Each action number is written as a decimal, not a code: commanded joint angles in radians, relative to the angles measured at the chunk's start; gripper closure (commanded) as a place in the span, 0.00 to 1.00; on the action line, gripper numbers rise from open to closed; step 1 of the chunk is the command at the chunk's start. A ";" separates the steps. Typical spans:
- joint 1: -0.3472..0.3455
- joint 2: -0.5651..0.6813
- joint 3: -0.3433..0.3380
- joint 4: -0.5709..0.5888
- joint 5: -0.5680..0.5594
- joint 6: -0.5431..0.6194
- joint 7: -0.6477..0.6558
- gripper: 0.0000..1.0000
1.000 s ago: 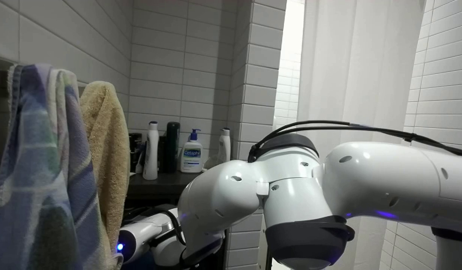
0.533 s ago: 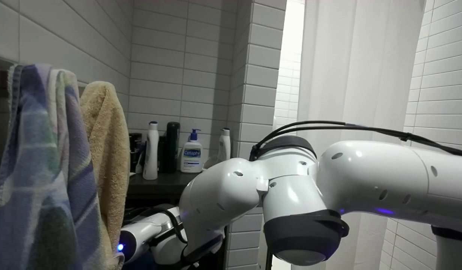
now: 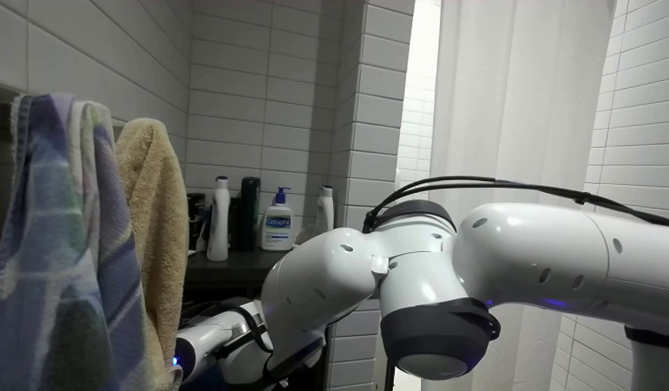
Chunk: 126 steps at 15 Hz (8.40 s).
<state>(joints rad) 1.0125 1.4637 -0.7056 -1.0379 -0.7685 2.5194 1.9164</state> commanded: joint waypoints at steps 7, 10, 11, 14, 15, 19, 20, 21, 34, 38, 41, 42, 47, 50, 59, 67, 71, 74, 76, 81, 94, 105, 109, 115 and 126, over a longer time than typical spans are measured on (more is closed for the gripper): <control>-0.061 0.000 0.066 0.071 -0.092 -0.020 0.020 0.00; -0.076 0.000 0.083 0.087 -0.113 -0.023 0.018 0.00; -0.082 0.000 0.091 0.093 -0.118 -0.024 0.016 0.00; -0.097 0.000 0.109 0.104 -0.129 -0.027 0.014 0.00; -0.102 0.000 0.114 0.107 -0.133 -0.027 0.014 0.00; -0.117 0.000 0.129 0.119 -0.141 -0.035 0.012 0.00; -0.120 0.000 0.132 0.121 -0.144 -0.037 0.011 0.00; -0.123 0.000 0.135 0.125 -0.150 -0.040 0.010 0.00; -0.164 0.000 0.188 0.167 -0.203 -0.074 -0.013 0.03; -0.172 0.000 0.204 0.174 -0.222 -0.083 -0.012 0.36; -0.180 0.000 0.206 0.180 -0.242 -0.086 -0.004 0.60; -0.184 0.000 0.209 0.182 -0.249 -0.086 -0.004 0.68; -0.196 0.000 0.218 0.188 -0.272 -0.087 0.004 0.99; -0.192 0.000 0.217 0.185 -0.264 -0.076 0.010 0.98; -0.153 0.000 0.206 0.180 -0.243 -0.069 0.003 0.97; -0.091 -0.044 0.190 0.104 -0.258 -0.051 0.038 0.97; -0.021 -0.088 0.177 0.018 -0.269 -0.055 0.082 0.97; 0.045 -0.136 0.160 -0.090 -0.276 -0.054 0.123 0.97; 0.092 -0.172 0.142 -0.175 -0.281 -0.050 0.155 0.97; 0.206 -0.261 0.090 -0.381 -0.319 -0.039 0.228 0.97; 0.326 -0.576 0.168 -0.753 -0.680 -0.253 0.487 0.97; 0.007 -0.822 0.684 -0.934 -0.830 -0.814 0.509 0.97; -0.077 -0.848 0.801 -0.969 -0.814 -0.960 0.518 0.97; -0.161 -0.853 0.915 -0.987 -0.790 -1.091 0.506 0.97; -0.214 -0.870 0.982 -0.985 -0.765 -1.262 0.550 0.97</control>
<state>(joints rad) 0.8274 0.6457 0.2439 -1.9891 -1.5286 1.3045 2.4456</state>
